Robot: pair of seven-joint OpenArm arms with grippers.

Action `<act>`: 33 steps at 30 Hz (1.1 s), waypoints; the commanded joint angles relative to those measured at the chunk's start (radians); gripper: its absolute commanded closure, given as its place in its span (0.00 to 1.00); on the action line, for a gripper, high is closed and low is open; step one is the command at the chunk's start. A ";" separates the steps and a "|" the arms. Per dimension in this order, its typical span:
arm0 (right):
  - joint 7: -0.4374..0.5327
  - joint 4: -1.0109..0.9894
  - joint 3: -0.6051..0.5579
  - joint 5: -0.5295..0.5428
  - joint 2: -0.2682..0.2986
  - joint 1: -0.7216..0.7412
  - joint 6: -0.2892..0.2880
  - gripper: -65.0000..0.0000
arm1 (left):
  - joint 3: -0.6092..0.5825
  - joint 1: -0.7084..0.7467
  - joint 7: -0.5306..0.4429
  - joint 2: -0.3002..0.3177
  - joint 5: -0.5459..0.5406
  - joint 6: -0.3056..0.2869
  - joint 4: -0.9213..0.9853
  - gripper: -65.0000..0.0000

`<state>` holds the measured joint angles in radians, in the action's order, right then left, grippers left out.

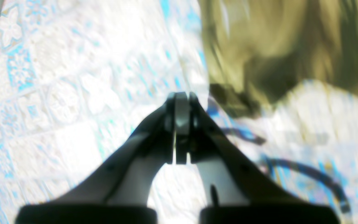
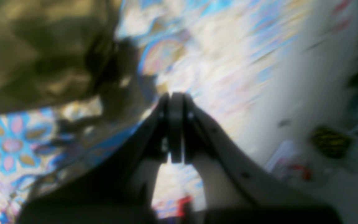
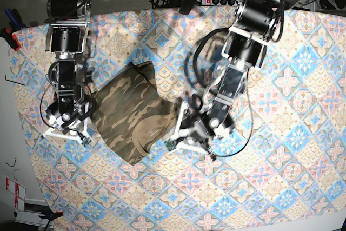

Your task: Fold the T-shirt properly

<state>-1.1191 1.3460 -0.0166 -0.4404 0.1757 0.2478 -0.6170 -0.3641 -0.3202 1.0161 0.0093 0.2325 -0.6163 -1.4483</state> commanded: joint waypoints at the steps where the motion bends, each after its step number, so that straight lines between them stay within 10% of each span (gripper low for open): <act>1: 0.021 -0.027 0.005 -0.005 0.000 0.031 0.004 1.00 | 0.003 0.000 0.005 0.004 -0.002 -0.004 -0.052 1.00; 11: 0.221 -0.402 0.137 -0.007 -0.060 0.081 0.004 1.00 | 0.050 0.201 0.093 0.166 -0.002 -0.006 -0.317 1.00; 23: -0.082 0.065 -0.108 -0.011 -0.178 -0.166 -0.081 1.00 | 0.052 0.244 0.189 0.249 0.003 -0.032 -0.354 1.00; 33: -0.209 0.329 0.114 -0.013 -0.196 -0.166 -0.081 1.00 | 0.184 0.401 0.105 0.243 -0.003 -0.034 -0.484 1.00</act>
<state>-1.3258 1.6577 0.0978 -0.4465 -0.0227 0.0715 -0.6987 -0.1841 0.0872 1.1339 0.2501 0.2310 -0.6529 -1.9118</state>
